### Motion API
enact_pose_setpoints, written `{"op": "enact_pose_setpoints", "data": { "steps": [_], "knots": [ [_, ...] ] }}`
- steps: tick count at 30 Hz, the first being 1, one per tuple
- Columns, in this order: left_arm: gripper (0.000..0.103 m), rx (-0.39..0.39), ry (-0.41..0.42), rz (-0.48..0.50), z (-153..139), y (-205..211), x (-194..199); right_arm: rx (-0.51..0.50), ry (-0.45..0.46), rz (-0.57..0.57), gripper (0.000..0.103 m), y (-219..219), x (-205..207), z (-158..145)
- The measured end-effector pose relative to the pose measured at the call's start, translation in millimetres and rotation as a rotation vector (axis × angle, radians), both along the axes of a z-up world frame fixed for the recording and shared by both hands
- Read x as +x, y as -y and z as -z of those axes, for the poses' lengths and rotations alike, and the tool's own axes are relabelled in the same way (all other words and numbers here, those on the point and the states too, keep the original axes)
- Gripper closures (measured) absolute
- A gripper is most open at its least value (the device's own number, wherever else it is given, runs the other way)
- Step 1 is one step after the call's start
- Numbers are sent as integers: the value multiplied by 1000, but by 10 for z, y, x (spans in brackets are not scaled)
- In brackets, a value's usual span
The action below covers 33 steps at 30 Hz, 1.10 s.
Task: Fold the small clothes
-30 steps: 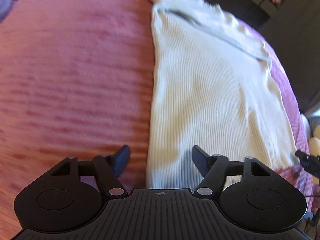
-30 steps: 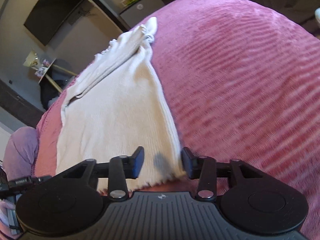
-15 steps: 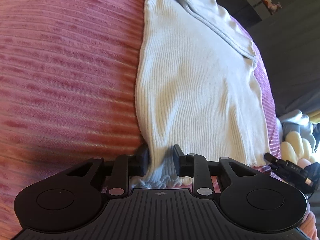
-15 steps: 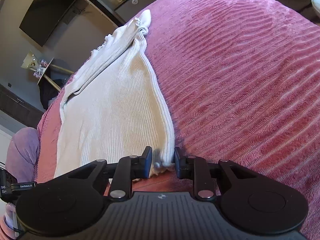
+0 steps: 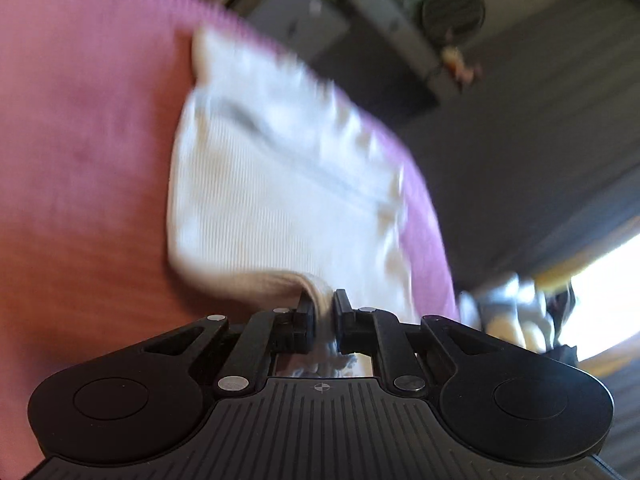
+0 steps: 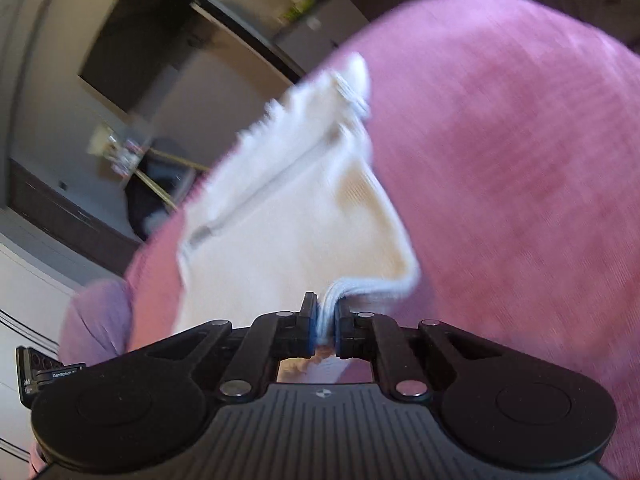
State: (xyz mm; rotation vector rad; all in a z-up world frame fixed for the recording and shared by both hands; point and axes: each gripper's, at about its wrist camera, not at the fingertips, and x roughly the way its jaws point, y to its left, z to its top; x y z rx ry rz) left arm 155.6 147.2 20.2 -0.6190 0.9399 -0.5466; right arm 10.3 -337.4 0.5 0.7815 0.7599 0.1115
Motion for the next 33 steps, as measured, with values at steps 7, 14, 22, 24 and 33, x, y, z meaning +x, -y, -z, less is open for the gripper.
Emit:
{"op": "enact_pose_setpoints", "data": {
  "steps": [7, 14, 22, 24, 33],
  "knots": [
    [90, 97, 61, -237, 26, -29, 610, -200, 138, 59, 95, -104, 755, -395],
    [39, 264, 181, -300, 286, -35, 682, -462, 107, 89, 77, -97, 1211, -134],
    [20, 343, 238, -182, 469, 133, 765, -569, 41, -18, 59, -134, 1451, 222],
    [20, 336, 235, -179, 488, 188, 826, -566, 22, -10, 55, -100, 1537, 283],
    [91, 449, 189, -167, 553, 464, 1054, -447, 19, -30, 88, 22, 1717, 428]
  ]
}}
